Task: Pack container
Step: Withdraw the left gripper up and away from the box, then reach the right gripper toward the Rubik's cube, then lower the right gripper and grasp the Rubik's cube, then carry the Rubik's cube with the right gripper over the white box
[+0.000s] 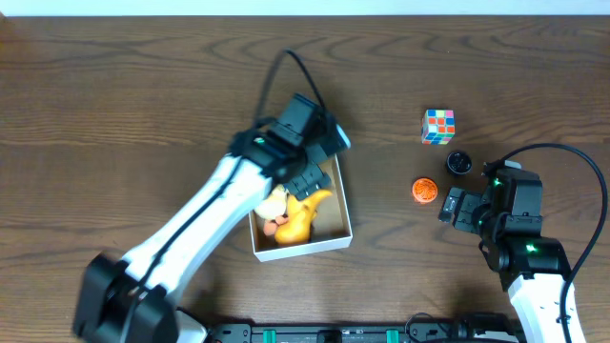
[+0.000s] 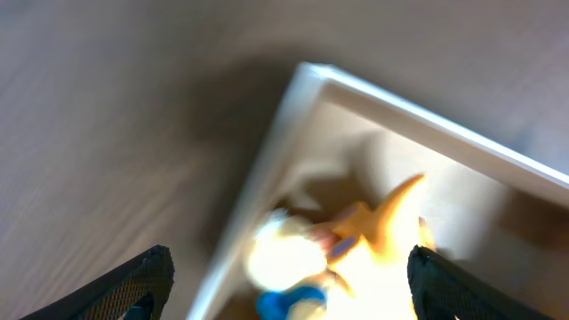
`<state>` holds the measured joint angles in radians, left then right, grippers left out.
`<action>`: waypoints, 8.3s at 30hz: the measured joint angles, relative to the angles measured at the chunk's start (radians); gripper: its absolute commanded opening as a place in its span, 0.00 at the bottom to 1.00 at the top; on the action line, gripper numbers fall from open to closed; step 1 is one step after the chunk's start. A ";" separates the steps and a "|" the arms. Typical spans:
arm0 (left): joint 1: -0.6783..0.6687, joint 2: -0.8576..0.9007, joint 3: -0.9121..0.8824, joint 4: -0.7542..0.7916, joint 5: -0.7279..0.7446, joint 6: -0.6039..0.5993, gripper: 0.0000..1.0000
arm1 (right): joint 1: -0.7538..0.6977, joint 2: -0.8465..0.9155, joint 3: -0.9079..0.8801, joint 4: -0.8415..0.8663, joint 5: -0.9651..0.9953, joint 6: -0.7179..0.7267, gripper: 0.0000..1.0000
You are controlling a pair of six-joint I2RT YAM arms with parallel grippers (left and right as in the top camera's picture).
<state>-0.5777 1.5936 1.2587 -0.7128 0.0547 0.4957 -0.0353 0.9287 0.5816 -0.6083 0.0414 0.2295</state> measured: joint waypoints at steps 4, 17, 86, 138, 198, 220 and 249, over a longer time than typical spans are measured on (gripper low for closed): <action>0.094 -0.061 0.021 -0.020 -0.063 -0.165 0.74 | 0.000 0.000 0.000 0.000 0.000 0.000 0.99; 0.459 -0.038 0.021 -0.187 -0.116 -0.756 0.10 | 0.000 0.000 0.000 0.004 0.003 0.000 0.99; 0.550 -0.240 0.016 -0.223 0.016 -0.748 0.60 | 0.014 0.293 0.594 -0.663 0.029 0.078 0.99; 0.550 -0.241 0.016 -0.238 0.016 -0.678 0.60 | 0.001 1.184 1.225 -0.608 -0.019 -0.139 0.99; 0.550 -0.241 0.016 -0.238 0.016 -0.678 0.60 | 0.051 1.336 1.225 -0.460 -0.068 -0.274 0.69; 0.550 -0.241 0.016 -0.245 0.016 -0.678 0.60 | 0.052 1.329 1.225 -0.504 -0.063 -0.222 0.13; 0.550 -0.241 0.016 -0.248 0.016 -0.678 0.60 | 0.655 0.935 1.233 -0.710 -0.002 0.444 0.02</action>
<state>-0.0280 1.3521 1.2751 -0.9611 0.0708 -0.1825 0.6201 1.8633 1.8141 -1.3182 0.0391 0.6735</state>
